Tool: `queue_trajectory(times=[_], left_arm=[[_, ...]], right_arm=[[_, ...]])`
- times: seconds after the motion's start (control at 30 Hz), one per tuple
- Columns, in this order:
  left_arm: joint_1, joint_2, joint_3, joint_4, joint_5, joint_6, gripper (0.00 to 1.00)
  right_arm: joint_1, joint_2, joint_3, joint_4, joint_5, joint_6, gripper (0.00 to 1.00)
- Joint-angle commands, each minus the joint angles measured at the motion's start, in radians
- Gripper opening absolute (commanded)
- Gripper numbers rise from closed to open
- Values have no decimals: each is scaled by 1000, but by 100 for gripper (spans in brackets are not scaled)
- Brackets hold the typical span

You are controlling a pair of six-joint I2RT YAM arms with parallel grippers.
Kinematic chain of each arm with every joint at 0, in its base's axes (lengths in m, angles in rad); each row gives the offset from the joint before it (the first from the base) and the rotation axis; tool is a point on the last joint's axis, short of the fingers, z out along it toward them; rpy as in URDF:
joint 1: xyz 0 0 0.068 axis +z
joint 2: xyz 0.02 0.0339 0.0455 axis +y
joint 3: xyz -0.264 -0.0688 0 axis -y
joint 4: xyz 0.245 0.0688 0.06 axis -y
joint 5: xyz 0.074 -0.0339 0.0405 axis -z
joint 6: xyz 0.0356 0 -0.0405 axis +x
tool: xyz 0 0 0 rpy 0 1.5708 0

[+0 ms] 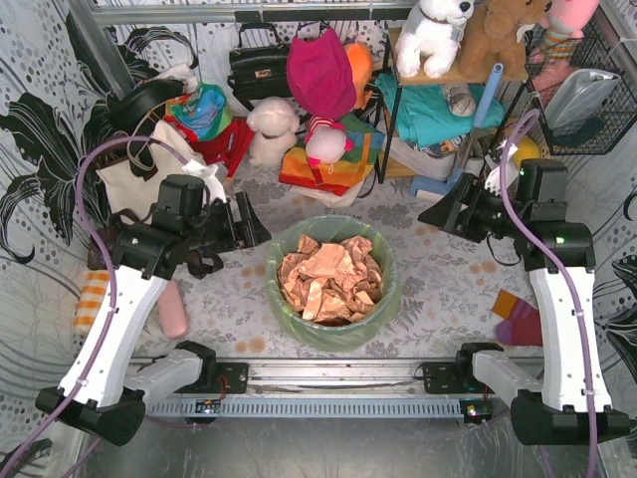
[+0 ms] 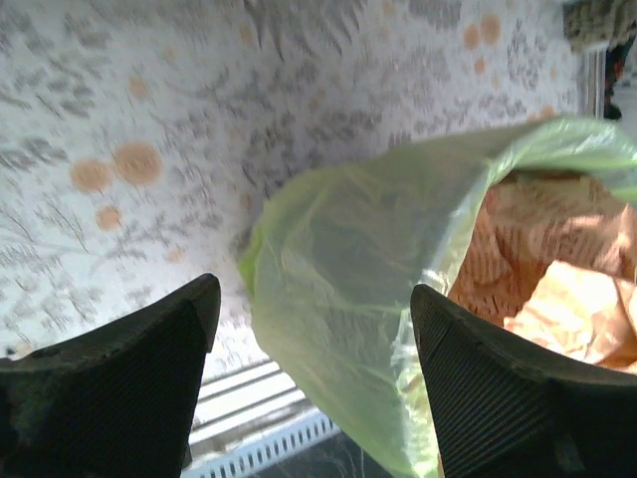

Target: Tie the trash bag

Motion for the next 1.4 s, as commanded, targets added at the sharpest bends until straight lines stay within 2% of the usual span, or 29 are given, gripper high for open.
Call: queue_trajectory(times=[0.0,0.1,0.23,0.4,0.5,0.57,0.63,0.97,1.23,1.37], left_arm=[[-21,-5,6,-122,136,-18,83],[-32,-14,12,-136,157,-28,80],[-56,-16,15,-132,215,-51,78],[-99,-5,26,-137,238,-56,76],[-109,-3,21,-139,237,-54,72],[-111,-4,19,-137,233,-52,65],[-112,-10,19,-139,214,-50,60],[-112,-19,-10,-120,244,-52,52],[-112,-17,-30,-93,271,-59,39],[-111,-13,-37,-88,271,-57,30]], right_arm=[[9,-11,20,-121,-152,36,63],[26,-11,-2,-140,-176,41,58],[83,-7,-27,-136,-186,55,58],[262,27,-42,-102,-123,107,54],[318,49,-42,-92,-95,122,51],[338,59,-44,-94,-76,123,48],[344,67,-53,-102,-67,116,47],[344,84,-85,-117,-28,95,38],[344,88,-141,-34,-104,134,30],[343,99,-137,-28,-104,132,23]])
